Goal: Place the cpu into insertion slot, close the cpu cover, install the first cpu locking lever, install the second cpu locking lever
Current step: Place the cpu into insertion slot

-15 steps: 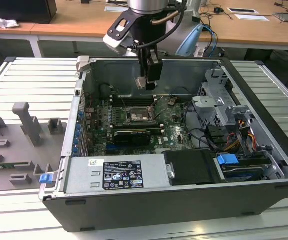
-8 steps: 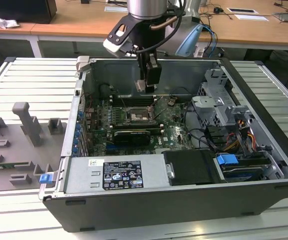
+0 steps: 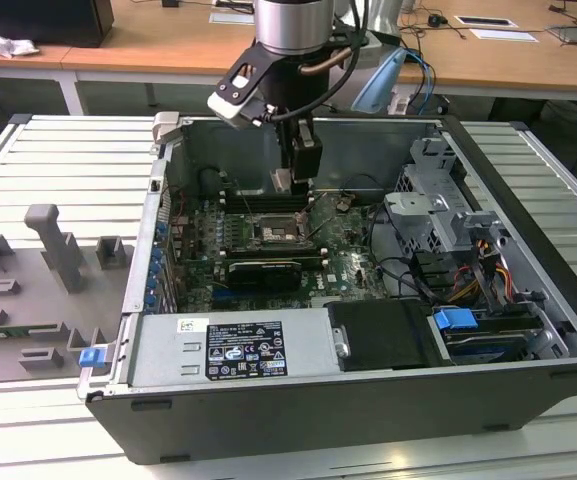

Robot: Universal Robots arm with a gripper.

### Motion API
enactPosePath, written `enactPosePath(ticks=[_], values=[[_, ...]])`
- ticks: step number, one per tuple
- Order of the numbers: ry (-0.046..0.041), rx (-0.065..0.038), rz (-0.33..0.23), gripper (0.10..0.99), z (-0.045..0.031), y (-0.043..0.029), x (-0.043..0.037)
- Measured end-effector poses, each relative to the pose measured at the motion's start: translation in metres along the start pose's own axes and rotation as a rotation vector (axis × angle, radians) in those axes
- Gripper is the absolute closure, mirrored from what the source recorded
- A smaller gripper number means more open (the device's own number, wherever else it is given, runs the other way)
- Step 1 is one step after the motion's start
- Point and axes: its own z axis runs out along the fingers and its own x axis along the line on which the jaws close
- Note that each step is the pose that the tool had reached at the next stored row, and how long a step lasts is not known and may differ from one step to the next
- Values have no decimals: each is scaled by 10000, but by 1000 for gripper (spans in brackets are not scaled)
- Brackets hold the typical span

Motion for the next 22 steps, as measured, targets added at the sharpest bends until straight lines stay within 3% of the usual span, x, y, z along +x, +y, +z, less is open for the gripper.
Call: enactPosePath(ticks=[3,13,16,22], values=[[-42,-3,423,545,64,-9,-2],[-47,0,470,545,287,-68,14],[-76,-4,789,545,349,-73,20],[-79,-5,808,545,501,-78,137]])
